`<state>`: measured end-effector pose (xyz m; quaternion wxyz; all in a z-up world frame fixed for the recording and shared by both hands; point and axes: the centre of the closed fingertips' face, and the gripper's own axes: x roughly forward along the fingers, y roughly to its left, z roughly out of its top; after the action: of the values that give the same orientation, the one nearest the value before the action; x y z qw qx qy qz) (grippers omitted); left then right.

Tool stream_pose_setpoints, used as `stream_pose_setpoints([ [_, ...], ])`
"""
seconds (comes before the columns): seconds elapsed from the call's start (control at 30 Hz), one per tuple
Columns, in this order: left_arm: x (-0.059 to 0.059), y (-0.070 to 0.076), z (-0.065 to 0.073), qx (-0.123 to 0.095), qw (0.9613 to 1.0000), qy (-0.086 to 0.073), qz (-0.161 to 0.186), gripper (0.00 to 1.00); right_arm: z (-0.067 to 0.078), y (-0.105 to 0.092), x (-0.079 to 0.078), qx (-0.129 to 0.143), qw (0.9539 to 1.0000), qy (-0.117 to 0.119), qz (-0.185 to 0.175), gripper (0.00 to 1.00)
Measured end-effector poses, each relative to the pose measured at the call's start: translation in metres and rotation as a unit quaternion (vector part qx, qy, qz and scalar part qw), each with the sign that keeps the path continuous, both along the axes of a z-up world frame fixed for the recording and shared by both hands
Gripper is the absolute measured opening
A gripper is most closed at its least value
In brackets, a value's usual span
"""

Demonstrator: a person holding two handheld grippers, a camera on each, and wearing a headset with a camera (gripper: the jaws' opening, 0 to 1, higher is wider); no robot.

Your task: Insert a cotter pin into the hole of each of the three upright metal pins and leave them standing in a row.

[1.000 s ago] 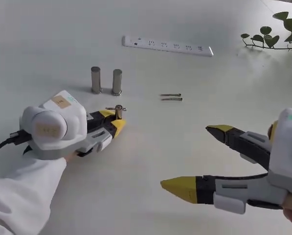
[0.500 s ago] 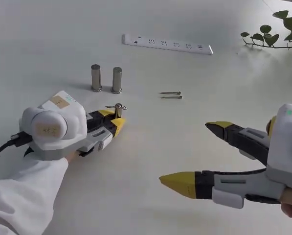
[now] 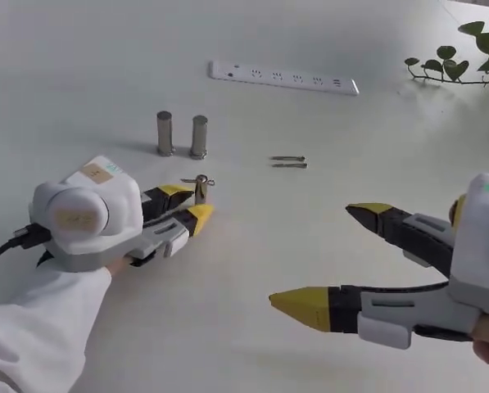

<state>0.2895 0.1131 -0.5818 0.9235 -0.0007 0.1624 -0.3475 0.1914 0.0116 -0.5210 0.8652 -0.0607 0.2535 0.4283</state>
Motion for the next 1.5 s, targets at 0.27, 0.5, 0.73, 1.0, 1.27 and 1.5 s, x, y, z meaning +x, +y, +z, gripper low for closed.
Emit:
stream_pose_setpoints([
  [0.27,-0.012,0.004,-0.003,0.011,0.9999,0.010,-0.009,0.30,0.003,-0.001,0.001,0.005,0.9999,-0.007,-0.011,0.98],
  [0.5,-0.022,0.020,-0.004,0.018,0.9996,0.022,-0.004,0.32,0.005,-0.004,-0.002,0.010,0.9998,-0.001,-0.019,0.98],
  [0.73,-0.013,0.063,0.003,0.021,0.9987,0.021,0.041,0.32,0.007,-0.011,-0.003,0.015,0.9991,-0.002,-0.040,0.98],
  [1.0,0.015,0.096,0.016,0.020,0.9959,0.011,0.088,0.32,0.004,-0.013,-0.005,0.015,0.9987,0.001,-0.049,0.98],
  [1.27,0.045,0.095,0.024,0.027,0.9953,-0.006,0.093,0.32,0.004,-0.021,-0.001,0.002,0.9981,-0.007,-0.061,0.98],
  [1.5,0.068,0.086,0.022,0.032,0.9961,-0.008,0.082,0.32,0.001,-0.029,0.001,-0.003,0.9977,-0.003,-0.068,0.98],
])
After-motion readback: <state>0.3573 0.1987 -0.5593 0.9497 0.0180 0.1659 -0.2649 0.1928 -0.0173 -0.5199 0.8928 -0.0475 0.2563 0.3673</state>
